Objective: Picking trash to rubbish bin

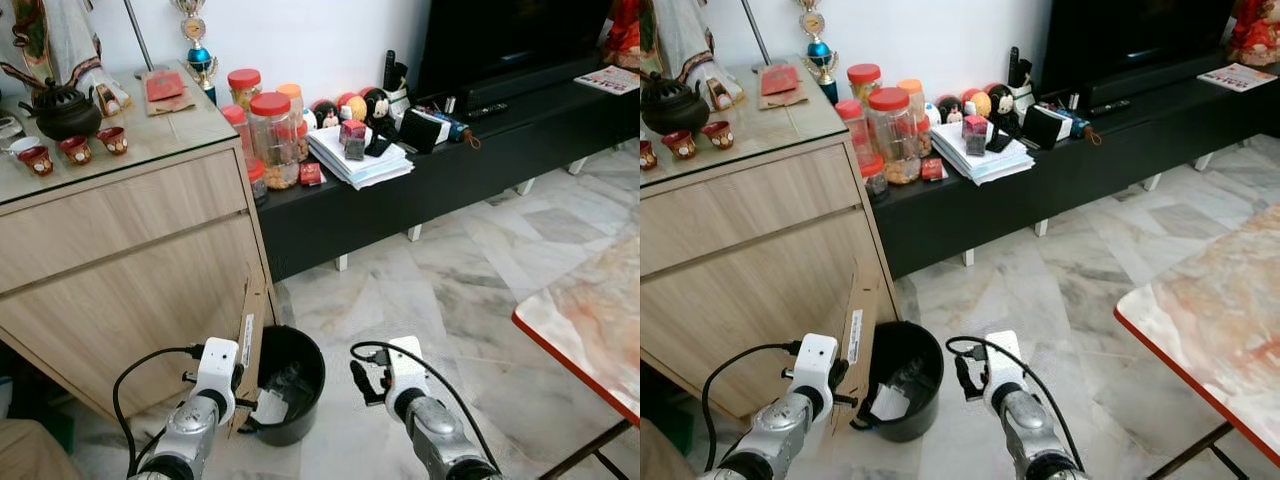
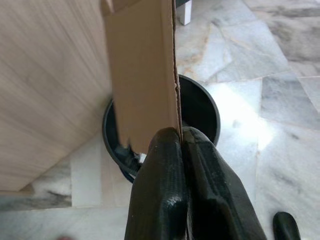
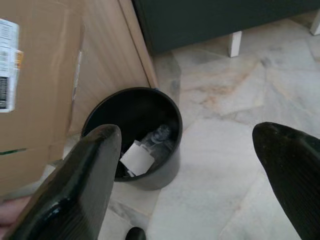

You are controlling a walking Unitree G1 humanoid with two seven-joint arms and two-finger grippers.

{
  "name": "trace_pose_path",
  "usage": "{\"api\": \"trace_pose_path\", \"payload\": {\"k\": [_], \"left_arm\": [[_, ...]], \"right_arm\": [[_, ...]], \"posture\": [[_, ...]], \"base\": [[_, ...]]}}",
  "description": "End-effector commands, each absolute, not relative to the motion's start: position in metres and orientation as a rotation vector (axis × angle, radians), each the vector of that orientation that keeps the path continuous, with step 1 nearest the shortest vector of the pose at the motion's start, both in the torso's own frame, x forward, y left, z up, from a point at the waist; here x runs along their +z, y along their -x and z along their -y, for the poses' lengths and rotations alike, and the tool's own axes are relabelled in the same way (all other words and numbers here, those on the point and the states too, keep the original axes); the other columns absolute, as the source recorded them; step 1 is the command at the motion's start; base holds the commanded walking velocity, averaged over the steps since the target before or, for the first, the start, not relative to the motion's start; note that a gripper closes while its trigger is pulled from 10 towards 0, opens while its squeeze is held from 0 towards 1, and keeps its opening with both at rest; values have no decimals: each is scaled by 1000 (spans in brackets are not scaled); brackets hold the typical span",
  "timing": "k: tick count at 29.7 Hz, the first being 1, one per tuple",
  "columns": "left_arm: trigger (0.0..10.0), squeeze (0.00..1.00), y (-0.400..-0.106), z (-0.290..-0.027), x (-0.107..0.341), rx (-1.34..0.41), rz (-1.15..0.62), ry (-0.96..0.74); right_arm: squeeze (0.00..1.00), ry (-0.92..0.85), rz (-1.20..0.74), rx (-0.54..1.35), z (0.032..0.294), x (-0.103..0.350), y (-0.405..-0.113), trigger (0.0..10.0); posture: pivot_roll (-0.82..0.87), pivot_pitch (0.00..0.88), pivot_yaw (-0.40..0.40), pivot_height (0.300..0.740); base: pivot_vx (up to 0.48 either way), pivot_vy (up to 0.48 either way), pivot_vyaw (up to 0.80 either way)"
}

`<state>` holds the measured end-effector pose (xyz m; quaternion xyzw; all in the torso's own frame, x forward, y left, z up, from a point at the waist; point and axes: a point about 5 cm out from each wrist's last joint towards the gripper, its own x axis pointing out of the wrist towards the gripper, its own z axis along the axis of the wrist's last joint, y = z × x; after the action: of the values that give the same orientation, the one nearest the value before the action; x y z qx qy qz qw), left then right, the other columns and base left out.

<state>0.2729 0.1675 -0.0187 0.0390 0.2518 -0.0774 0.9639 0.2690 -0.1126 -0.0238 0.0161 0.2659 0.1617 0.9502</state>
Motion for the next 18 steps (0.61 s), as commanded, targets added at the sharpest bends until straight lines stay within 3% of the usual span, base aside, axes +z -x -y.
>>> {"api": "trace_pose_path", "payload": {"k": [1, 18], "left_arm": [[10000, 0, -282, -165, -10, -158, -469, -81], [10000, 0, -301, -158, 10, -125, -364, -50]], "right_arm": [[0, -25, -468, 400, 100, -10, -281, 10000], [0, 10, -343, 521, 87, 15, -300, 10000]], "posture": [[37, 54, 51, 740], [31, 90, 3, 740]], "base": [[0, 0, 0], [0, 0, 0]]}}
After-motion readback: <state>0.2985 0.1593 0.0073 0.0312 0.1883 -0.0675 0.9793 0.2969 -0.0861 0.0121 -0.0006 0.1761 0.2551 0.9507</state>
